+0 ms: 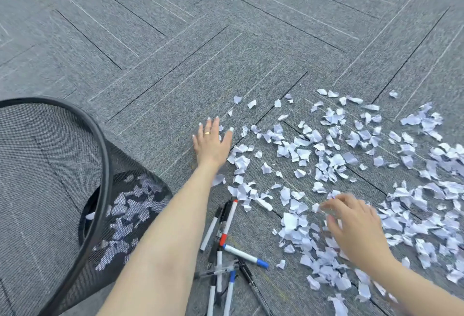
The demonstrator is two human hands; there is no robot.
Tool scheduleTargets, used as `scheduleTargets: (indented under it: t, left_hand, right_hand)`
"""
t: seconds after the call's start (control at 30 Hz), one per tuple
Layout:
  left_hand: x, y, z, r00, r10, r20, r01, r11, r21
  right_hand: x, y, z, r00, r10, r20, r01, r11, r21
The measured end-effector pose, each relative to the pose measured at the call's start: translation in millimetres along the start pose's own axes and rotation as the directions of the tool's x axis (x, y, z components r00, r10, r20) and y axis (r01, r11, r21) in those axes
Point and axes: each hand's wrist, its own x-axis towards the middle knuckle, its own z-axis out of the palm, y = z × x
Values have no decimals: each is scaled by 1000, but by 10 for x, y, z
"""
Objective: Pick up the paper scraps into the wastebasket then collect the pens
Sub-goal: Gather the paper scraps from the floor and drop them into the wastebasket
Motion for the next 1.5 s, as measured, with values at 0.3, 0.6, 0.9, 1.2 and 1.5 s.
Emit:
scheduleTargets:
  t: [0.3, 0.6, 0.9, 1.2, 1.5]
  left_hand:
    - [-819, 84, 182, 829, 480, 286, -487, 872, -50]
    - [-683, 191, 331, 935, 215, 283, -276, 941, 197]
    - [-1348, 279, 588, 788, 553, 270, -603, 781, 163]
    - [-1485, 313, 440, 783, 457, 422, -571, 797, 198]
    - [-1598, 476, 147, 966, 85, 243, -1, 946, -325]
  right_hand:
    - [132, 6, -4, 989, 151, -7, -149, 983, 108]
    - [80, -32, 17, 993, 115, -11, -112, 984, 140]
    - [99, -280, 229, 928, -292, 233, 296, 955, 20]
    - [-22, -342, 566, 903, -402, -152, 396, 916, -69]
    - [502, -389, 53, 915, -318, 247, 290, 946, 142]
